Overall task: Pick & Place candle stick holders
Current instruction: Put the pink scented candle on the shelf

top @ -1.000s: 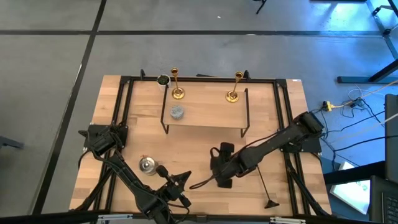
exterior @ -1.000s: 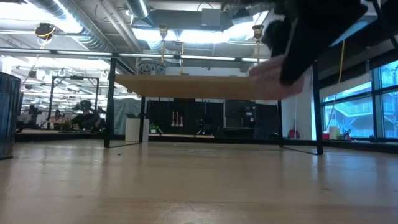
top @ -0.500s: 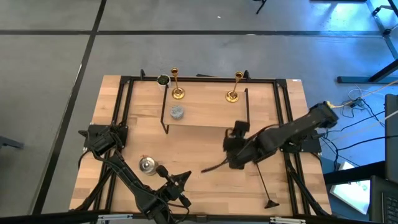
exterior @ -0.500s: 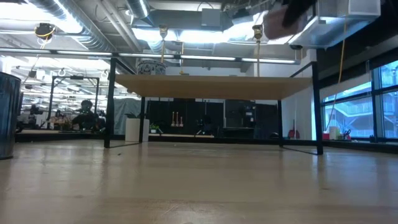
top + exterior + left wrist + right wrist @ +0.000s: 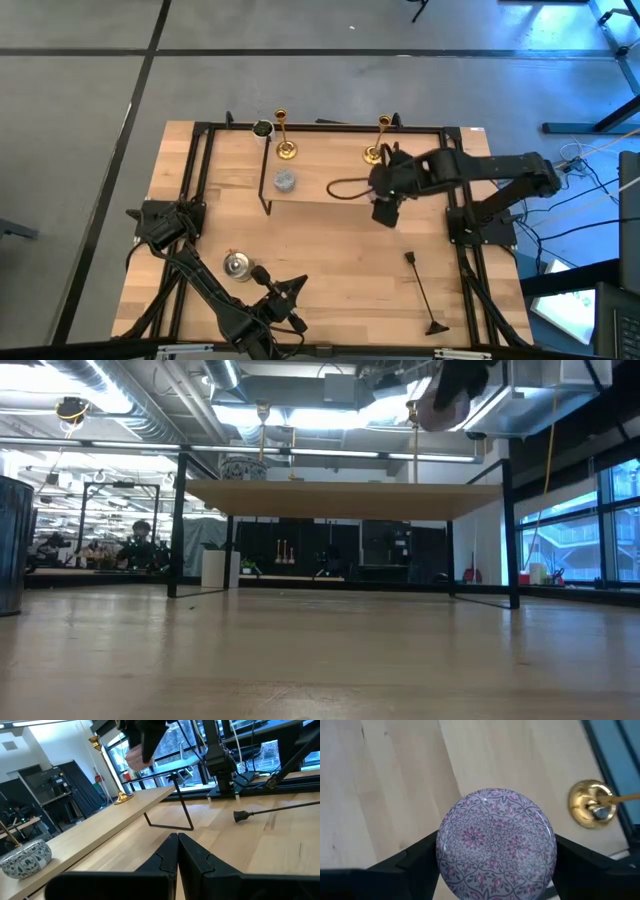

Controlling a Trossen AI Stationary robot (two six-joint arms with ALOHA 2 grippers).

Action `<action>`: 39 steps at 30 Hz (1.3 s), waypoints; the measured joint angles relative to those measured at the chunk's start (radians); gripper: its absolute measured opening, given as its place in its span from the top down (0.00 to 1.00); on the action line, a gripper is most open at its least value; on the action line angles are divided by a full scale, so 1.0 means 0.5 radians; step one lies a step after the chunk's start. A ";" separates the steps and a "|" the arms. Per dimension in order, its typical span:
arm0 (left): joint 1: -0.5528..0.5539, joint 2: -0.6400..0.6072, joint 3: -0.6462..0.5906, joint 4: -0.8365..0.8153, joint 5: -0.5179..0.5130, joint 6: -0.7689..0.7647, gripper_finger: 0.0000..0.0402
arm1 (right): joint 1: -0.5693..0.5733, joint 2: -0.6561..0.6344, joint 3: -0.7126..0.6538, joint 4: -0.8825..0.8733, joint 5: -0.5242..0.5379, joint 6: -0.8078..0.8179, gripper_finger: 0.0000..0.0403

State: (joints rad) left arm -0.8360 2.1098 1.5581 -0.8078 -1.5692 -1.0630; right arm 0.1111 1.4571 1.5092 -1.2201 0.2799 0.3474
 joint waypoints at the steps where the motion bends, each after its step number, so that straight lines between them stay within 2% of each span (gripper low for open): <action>1: 0.000 0.000 0.000 0.000 0.000 0.000 0.99 | -0.031 0.007 -0.002 -0.010 -0.010 -0.032 0.25; 7: 0.000 0.000 0.000 0.000 0.000 0.002 0.99 | -0.140 0.001 -0.028 0.019 -0.007 -0.082 0.25; 12: -0.016 0.000 0.000 0.000 0.000 0.001 0.99 | -0.174 0.002 -0.192 0.143 -0.097 -0.100 0.25; 17: -0.031 0.000 0.000 0.000 0.000 -0.010 0.99 | -0.186 0.002 -0.284 0.148 -0.048 -0.079 0.25; 25: -0.028 0.000 0.000 0.000 0.000 -0.014 0.99 | -0.223 0.002 -0.296 0.169 0.024 0.045 0.25; 39: -0.031 0.000 0.000 0.006 0.000 -0.017 0.99 | -0.252 0.002 -0.296 0.159 0.013 0.165 0.25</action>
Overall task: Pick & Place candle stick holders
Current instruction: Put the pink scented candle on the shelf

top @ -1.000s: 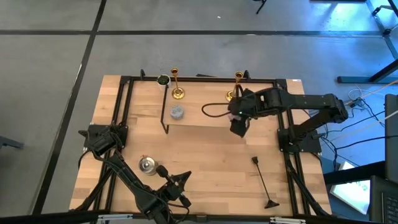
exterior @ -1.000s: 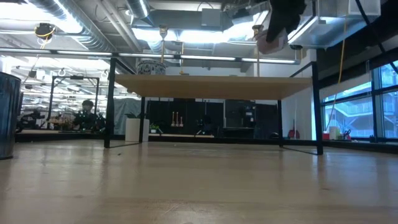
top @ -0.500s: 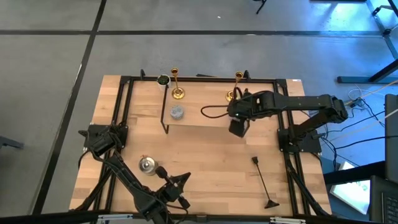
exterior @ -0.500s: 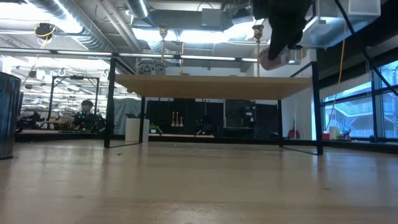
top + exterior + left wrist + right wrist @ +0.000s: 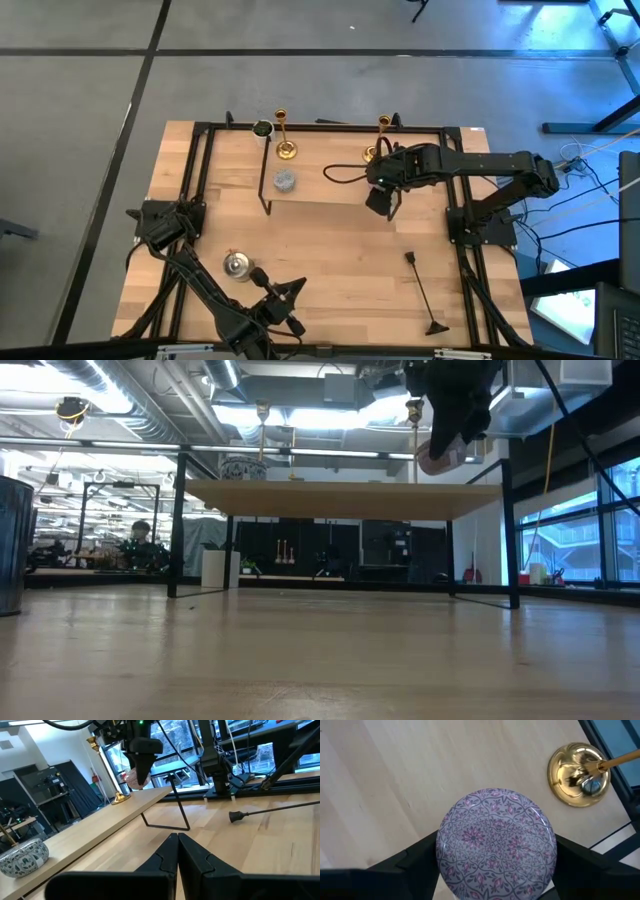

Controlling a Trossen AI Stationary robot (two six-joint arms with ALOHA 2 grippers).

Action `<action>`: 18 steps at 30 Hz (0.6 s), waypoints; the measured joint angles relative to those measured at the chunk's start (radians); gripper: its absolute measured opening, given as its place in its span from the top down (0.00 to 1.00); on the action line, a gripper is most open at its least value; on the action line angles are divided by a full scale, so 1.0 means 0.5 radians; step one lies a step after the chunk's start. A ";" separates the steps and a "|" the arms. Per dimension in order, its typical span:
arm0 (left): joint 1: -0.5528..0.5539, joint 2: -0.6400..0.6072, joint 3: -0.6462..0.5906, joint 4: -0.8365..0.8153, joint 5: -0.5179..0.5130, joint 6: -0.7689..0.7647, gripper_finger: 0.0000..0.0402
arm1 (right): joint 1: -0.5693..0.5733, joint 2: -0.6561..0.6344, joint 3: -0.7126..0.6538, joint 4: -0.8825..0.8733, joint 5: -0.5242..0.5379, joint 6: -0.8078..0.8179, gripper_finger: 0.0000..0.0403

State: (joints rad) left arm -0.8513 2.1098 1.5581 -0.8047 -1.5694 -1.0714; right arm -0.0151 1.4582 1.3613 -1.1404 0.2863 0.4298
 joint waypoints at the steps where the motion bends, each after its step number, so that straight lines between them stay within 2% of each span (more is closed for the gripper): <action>1: 0.000 0.000 0.000 0.001 0.000 0.000 0.99 | 0.000 0.000 0.000 0.000 -0.001 0.001 0.25; 18: -0.004 0.000 0.000 0.002 0.000 -0.008 0.99 | 0.002 0.000 0.000 0.024 0.013 0.005 0.25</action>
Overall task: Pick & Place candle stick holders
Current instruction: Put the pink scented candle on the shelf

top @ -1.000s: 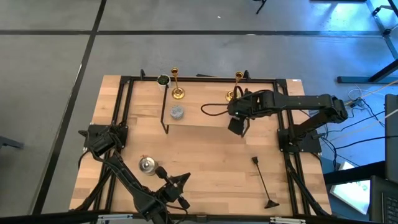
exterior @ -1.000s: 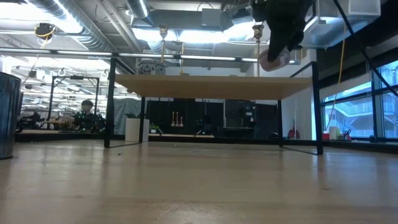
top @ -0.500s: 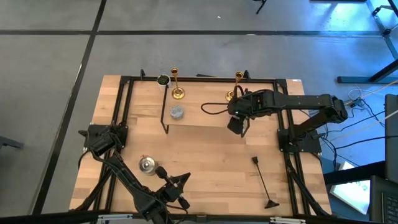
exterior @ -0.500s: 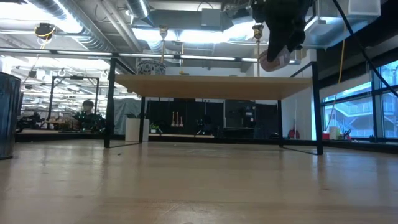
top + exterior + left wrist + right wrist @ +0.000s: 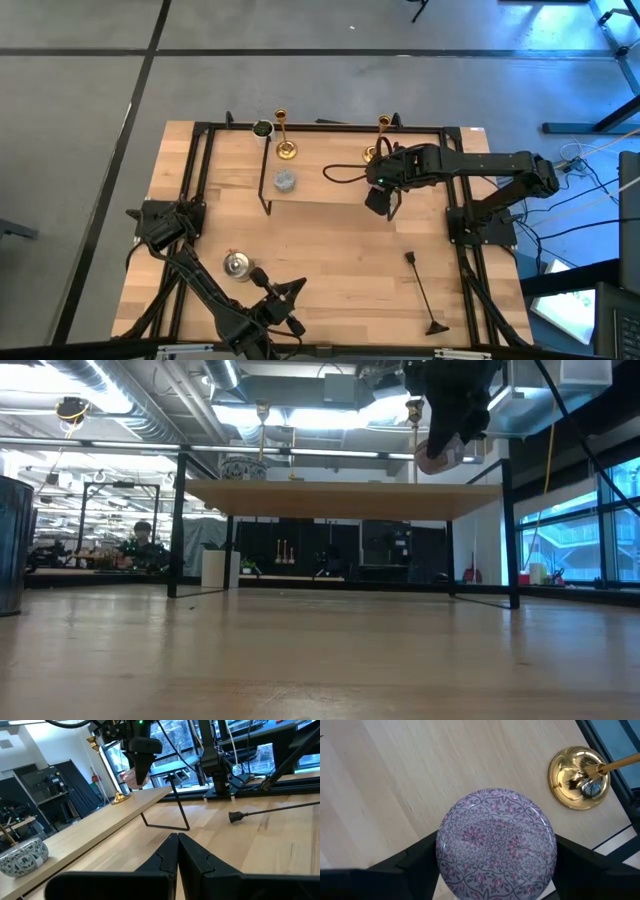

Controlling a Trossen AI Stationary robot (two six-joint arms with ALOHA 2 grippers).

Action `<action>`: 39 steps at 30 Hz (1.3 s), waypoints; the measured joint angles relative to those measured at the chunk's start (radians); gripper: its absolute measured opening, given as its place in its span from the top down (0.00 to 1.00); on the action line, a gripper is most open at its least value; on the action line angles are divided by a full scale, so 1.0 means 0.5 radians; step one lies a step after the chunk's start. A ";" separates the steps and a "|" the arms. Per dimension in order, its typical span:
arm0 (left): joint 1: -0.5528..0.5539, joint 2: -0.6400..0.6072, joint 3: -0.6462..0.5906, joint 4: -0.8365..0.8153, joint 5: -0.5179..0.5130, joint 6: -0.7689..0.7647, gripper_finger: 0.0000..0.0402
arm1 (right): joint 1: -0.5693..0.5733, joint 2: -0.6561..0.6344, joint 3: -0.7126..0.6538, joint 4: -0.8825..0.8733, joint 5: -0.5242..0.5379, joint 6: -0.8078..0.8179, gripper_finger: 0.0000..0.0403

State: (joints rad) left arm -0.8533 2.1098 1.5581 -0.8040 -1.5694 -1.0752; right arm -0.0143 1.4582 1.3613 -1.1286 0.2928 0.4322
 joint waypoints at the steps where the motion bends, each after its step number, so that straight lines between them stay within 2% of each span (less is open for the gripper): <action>1: -0.003 0.000 0.000 0.000 0.000 0.000 0.99 | 0.000 0.000 0.000 0.001 0.000 -0.004 0.25; 11: -0.005 0.000 0.000 0.000 -0.001 -0.006 0.99 | 0.000 0.000 -0.160 0.123 0.005 -0.028 0.25; 39: -0.005 0.000 0.000 0.000 -0.003 -0.008 0.99 | -0.001 0.000 -0.164 0.135 0.036 -0.109 0.20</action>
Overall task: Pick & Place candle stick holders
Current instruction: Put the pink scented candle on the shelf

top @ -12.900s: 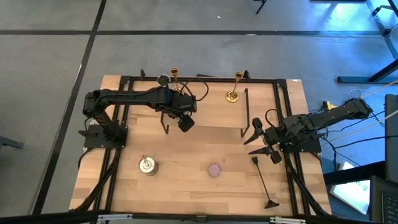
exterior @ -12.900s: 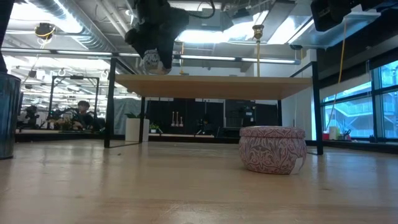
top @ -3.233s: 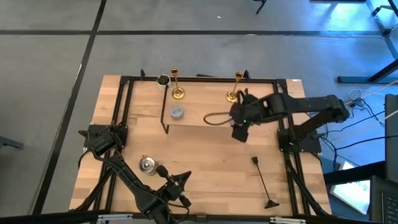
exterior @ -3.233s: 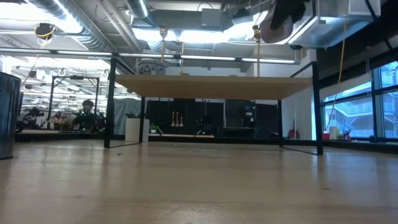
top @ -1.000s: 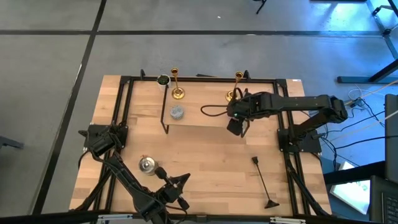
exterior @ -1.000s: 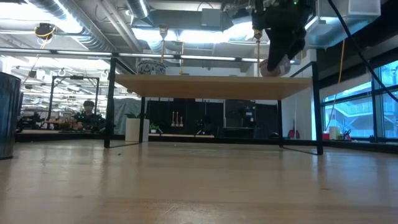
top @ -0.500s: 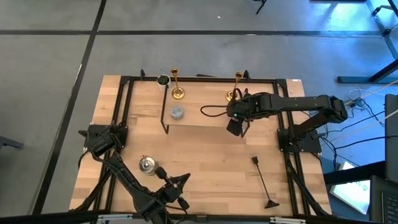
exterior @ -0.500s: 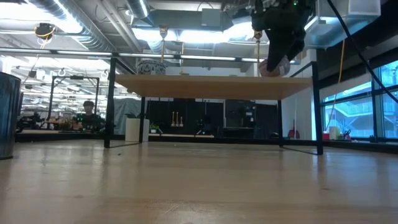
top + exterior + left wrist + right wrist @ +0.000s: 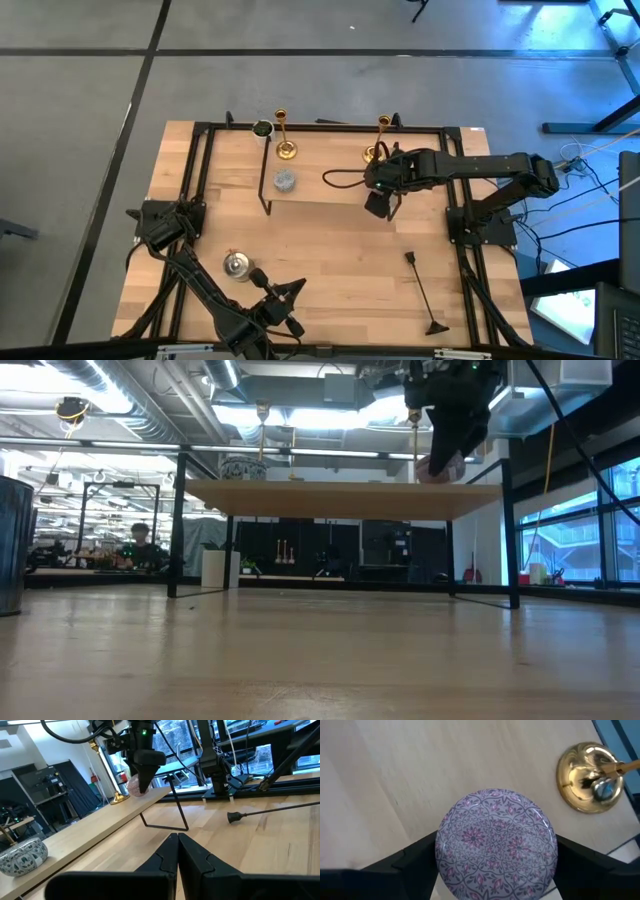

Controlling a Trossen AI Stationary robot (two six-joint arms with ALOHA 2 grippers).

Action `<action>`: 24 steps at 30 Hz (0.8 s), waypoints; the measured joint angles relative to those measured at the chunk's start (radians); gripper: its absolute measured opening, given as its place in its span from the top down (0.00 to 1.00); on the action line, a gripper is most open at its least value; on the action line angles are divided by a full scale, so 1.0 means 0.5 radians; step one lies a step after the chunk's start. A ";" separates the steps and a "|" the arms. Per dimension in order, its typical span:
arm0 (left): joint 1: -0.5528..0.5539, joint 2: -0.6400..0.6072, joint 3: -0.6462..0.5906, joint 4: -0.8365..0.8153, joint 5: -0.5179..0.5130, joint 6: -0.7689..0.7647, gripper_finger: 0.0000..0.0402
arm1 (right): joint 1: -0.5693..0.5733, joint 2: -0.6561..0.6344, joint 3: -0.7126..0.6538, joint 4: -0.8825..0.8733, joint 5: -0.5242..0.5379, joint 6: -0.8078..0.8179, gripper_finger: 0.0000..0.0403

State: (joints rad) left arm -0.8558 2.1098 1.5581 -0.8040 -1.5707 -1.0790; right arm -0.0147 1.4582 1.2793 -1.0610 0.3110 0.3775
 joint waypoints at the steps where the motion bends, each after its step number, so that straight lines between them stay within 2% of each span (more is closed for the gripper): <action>1: 0.000 0.000 0.000 0.000 0.000 0.000 0.99 | 0.000 0.000 0.000 -0.011 -0.001 0.000 0.20; 24: 0.000 0.000 0.000 0.001 -0.001 0.000 0.99 | -0.002 0.000 0.000 -0.024 -0.024 -0.008 0.19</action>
State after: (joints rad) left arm -0.8558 2.1098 1.5581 -0.8036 -1.5711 -1.0790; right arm -0.0154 1.4582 1.2793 -1.0729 0.2988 0.3734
